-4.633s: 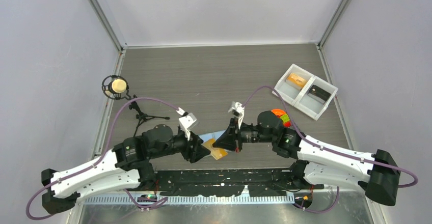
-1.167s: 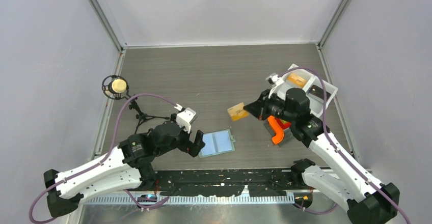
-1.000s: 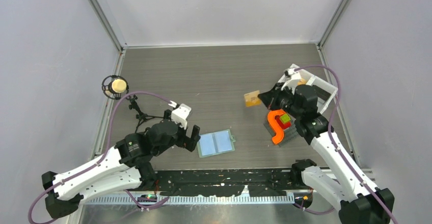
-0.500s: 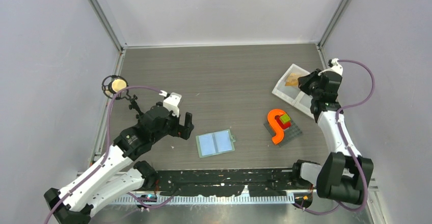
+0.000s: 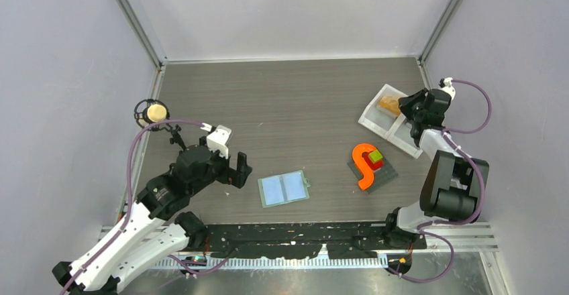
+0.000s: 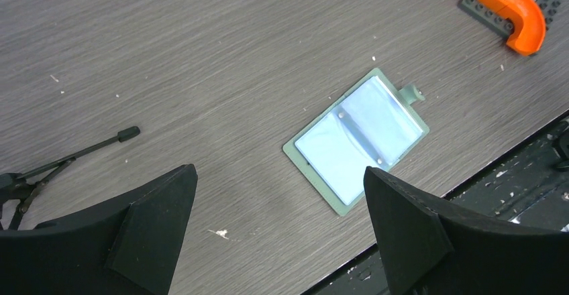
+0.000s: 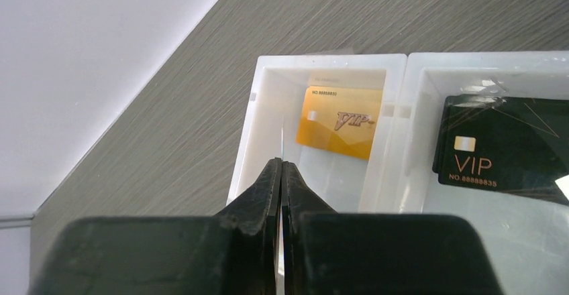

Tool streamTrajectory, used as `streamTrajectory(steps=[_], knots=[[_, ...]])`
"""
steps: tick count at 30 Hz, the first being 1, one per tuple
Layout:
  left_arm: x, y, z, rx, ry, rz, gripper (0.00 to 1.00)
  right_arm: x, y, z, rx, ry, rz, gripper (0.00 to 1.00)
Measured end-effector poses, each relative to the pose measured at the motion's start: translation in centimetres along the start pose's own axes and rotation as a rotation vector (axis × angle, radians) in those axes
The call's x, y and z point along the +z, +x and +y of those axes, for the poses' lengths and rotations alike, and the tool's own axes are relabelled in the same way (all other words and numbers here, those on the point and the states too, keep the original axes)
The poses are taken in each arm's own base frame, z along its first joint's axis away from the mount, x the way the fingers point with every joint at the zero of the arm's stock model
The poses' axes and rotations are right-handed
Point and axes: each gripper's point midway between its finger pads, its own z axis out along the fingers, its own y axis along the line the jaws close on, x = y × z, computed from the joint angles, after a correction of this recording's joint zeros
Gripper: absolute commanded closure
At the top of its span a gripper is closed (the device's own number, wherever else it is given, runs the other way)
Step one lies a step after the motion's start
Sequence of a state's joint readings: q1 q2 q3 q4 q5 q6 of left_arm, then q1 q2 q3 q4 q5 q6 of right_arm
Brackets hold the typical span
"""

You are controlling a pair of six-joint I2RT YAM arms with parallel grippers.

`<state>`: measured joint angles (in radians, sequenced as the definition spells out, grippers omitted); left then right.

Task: Take the credit cards out of the card holder
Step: Place the credit card in the storage box.

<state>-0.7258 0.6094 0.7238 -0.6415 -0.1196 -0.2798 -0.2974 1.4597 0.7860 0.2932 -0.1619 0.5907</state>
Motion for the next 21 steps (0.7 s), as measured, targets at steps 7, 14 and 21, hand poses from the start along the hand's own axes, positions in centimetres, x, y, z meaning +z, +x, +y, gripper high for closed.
streamTrajectory(steps=[7, 14, 21], knots=[[-0.3, 0.0, 0.0, -0.001, 0.002, -0.007, 0.01, 1.9, -0.4, -0.5, 0.038, -0.007, -0.016, 0.95], [0.1, 0.3, 0.1, 0.002, -0.004, 0.016, 0.01, 3.4, -0.4, -2.1, 0.083, 0.007, -0.011, 0.95], [0.3, 0.5, 0.1, 0.004, -0.008, 0.029, 0.01, 4.3, 0.1, -2.7, 0.104, 0.002, 0.006, 0.95]])
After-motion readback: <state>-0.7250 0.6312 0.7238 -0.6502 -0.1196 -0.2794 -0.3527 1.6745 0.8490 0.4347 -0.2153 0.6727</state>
